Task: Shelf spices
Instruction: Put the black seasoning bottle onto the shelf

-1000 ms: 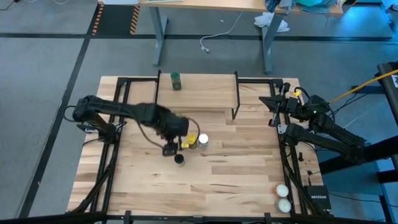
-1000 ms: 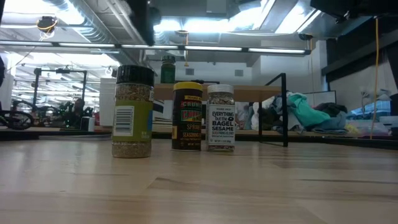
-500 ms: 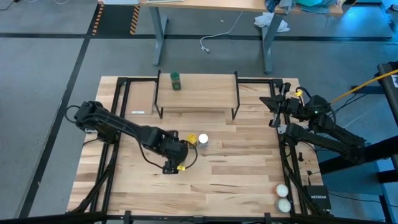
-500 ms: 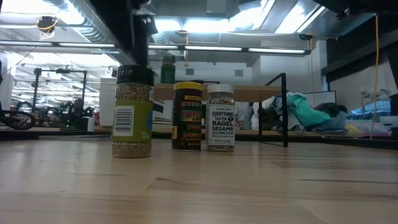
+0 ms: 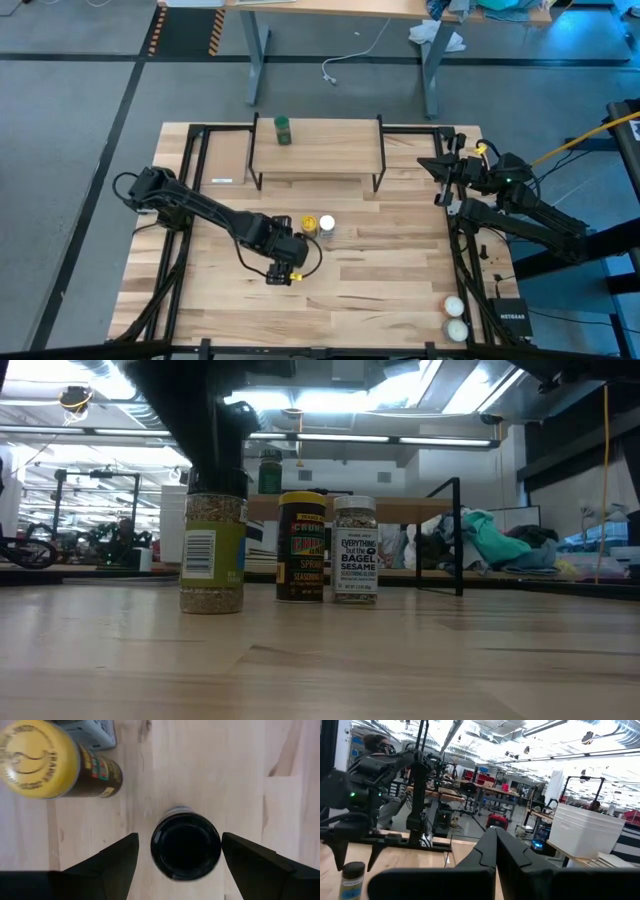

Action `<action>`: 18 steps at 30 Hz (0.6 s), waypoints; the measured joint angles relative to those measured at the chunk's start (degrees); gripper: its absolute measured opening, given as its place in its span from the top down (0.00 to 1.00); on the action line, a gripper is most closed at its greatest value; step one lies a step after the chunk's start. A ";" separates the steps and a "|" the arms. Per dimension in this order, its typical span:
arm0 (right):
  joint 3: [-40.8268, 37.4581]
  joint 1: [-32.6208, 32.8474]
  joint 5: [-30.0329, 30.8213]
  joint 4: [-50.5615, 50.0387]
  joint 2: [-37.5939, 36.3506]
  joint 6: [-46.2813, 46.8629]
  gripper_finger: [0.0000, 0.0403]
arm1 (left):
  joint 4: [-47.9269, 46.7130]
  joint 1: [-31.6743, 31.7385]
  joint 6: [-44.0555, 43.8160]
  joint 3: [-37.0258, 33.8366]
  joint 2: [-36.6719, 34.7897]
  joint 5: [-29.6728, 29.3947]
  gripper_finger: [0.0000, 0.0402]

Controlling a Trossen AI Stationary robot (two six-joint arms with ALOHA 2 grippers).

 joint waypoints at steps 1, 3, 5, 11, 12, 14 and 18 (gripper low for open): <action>0.00 0.00 -0.06 -0.04 0.00 0.00 0.99 | -0.11 0.00 0.19 0.00 0.57 -0.04 0.31; 0.00 0.00 -0.34 -0.02 0.00 0.00 0.99 | -0.16 0.12 1.05 0.00 1.57 -0.07 0.31; 0.00 0.00 -0.37 -0.02 0.00 0.00 0.99 | -0.01 0.25 1.41 0.00 2.43 0.47 0.31; 0.00 0.00 -0.37 -0.02 -0.02 0.00 0.99 | 1.53 0.63 2.56 0.00 3.47 1.79 0.31; 0.00 0.00 -0.37 -0.06 0.00 0.00 0.99 | 1.46 0.70 2.40 0.00 3.46 1.77 0.32; 0.00 0.00 -0.35 -0.05 -0.01 0.00 0.99 | 1.43 1.06 2.33 0.00 3.46 1.79 0.37; 0.00 0.00 -0.35 -0.08 0.00 0.00 0.99 | 1.47 1.60 3.35 0.04 3.46 1.79 0.52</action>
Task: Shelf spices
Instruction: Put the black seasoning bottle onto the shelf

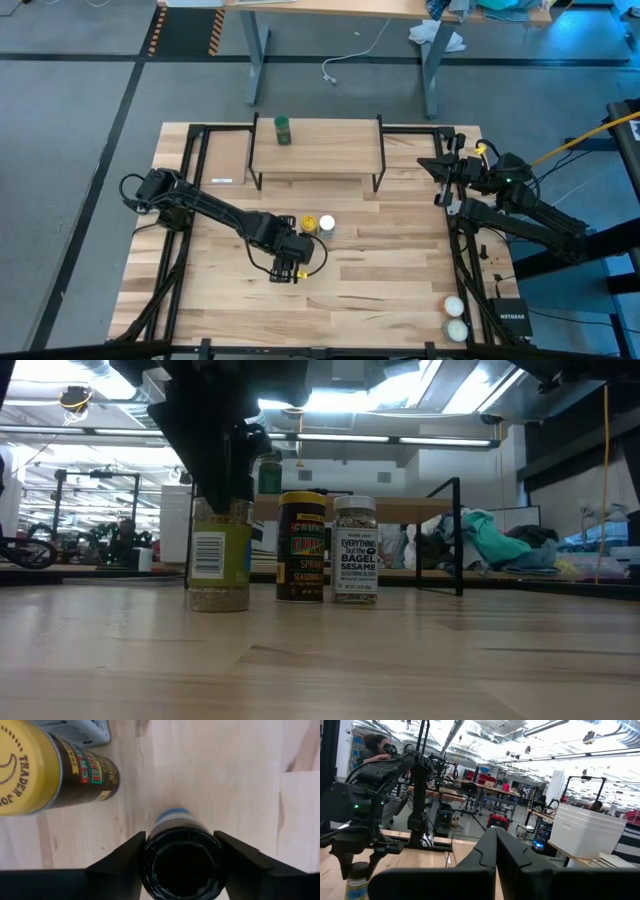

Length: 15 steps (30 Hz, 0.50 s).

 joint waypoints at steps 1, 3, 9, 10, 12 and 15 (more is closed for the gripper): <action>0.00 0.00 0.00 0.00 0.00 0.00 0.99 | -0.01 0.12 0.86 0.00 0.00 0.00 0.52; 0.00 0.00 0.00 -0.05 0.00 0.00 0.99 | -0.19 0.19 2.10 0.04 0.00 0.00 0.52; 0.00 0.00 0.02 -0.11 0.00 0.00 0.99 | -12.95 0.83 9.14 4.68 -0.19 -0.81 0.52; 0.00 0.00 0.02 -0.12 0.00 0.00 0.99 | -15.62 1.04 9.97 6.11 -0.47 -2.11 0.52; 0.00 0.00 0.02 -0.19 -0.01 0.00 0.99 | -20.12 1.62 11.32 9.28 -1.53 -5.26 0.52; 0.00 0.00 0.04 -0.40 0.00 0.00 0.99 | -26.00 2.53 13.15 14.63 -3.15 -10.87 0.52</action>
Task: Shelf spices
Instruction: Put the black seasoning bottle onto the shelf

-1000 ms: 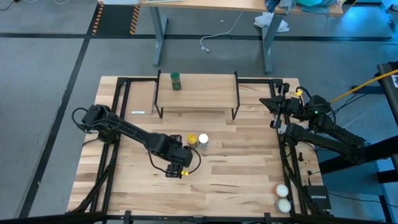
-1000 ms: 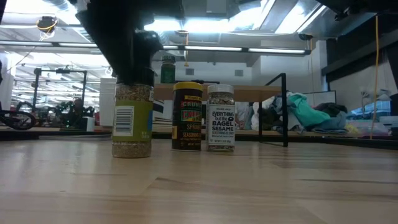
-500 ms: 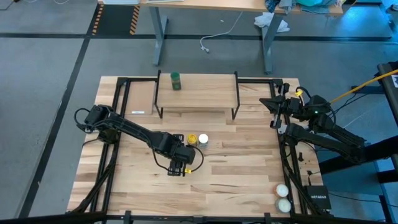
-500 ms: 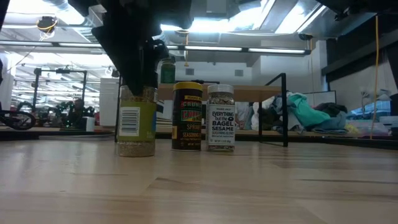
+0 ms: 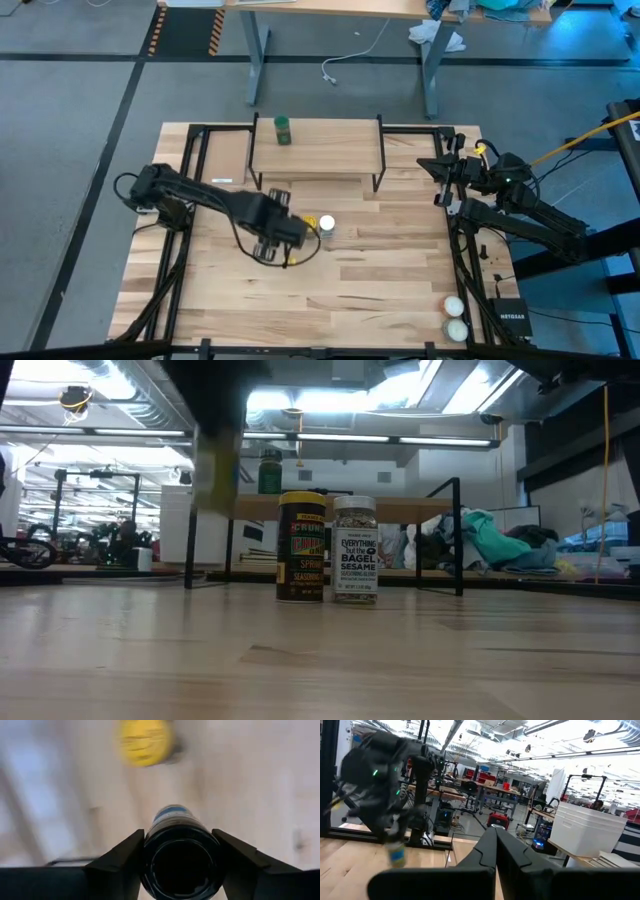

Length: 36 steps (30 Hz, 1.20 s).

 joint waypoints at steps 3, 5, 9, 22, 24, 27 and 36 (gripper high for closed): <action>0.00 0.00 0.00 0.05 0.00 0.00 0.99 | -5.97 1.77 2.58 4.74 -2.06 -5.83 0.52; 0.00 0.00 0.01 0.05 0.00 0.00 0.99 | -9.62 3.95 3.95 6.93 -3.50 -9.25 0.52; 0.00 0.00 0.02 0.07 0.00 0.00 0.99 | -12.72 10.91 7.40 9.38 -6.49 -12.36 0.52; 0.00 0.00 0.02 0.09 0.00 0.00 0.99 | -0.11 38.10 24.72 9.64 -9.20 -2.62 0.52; 0.00 0.00 0.02 0.09 0.00 0.00 0.99 | 0.04 40.68 26.66 9.62 -9.02 -2.14 0.52; 0.00 0.00 0.02 0.11 0.00 -0.02 0.99 | -0.11 44.24 27.15 9.62 -8.82 0.56 0.52; 0.00 0.00 0.04 0.35 0.00 -1.55 0.99 | 1.34 50.21 32.10 9.62 -6.84 7.80 0.52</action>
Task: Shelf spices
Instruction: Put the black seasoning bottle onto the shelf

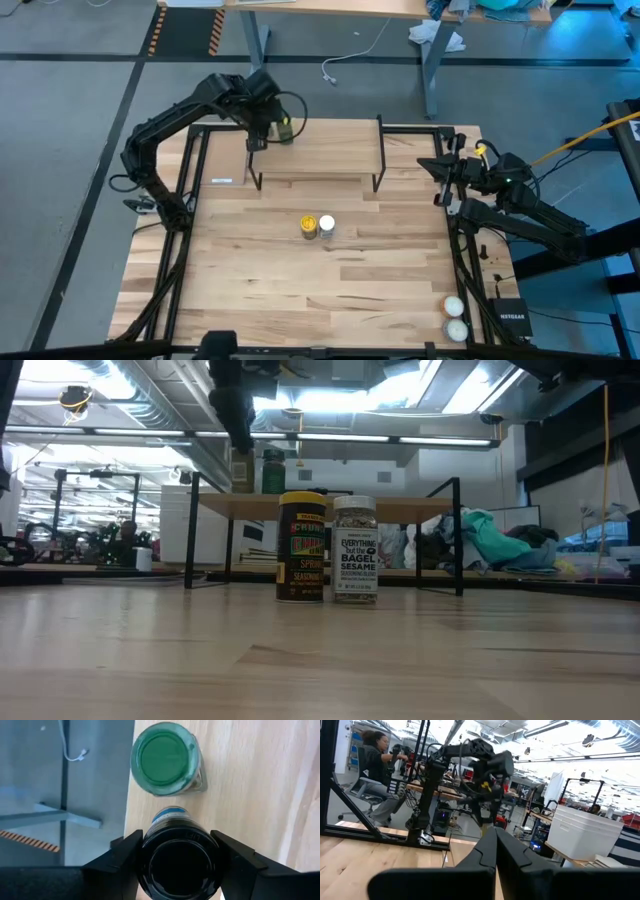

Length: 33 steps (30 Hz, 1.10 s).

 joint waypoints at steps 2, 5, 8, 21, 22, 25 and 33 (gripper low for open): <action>0.00 0.00 0.00 0.34 0.00 -0.02 0.99 | -0.14 0.93 0.81 0.00 1.30 0.59 0.52; 0.00 0.00 0.00 0.48 0.00 -0.02 0.99 | 0.00 1.81 1.12 -0.04 3.14 1.46 0.52; 0.00 0.00 0.00 0.62 0.00 -0.02 0.99 | 0.53 2.22 1.92 0.04 4.06 1.77 0.52; 0.00 0.00 0.90 0.58 -0.01 -0.20 0.99 | 1.06 1.67 -2.88 1.02 4.46 1.74 0.36; 0.00 0.00 0.93 0.58 -0.01 -0.20 0.99 | 1.04 1.52 -3.46 1.03 4.46 1.75 0.32; 0.00 0.00 0.94 0.57 0.00 -0.20 0.99 | 0.71 1.01 -4.47 1.03 4.46 1.72 0.26; 0.00 0.00 0.94 0.57 0.00 -0.20 0.99 | -0.60 -0.91 -6.79 1.16 3.84 0.84 0.25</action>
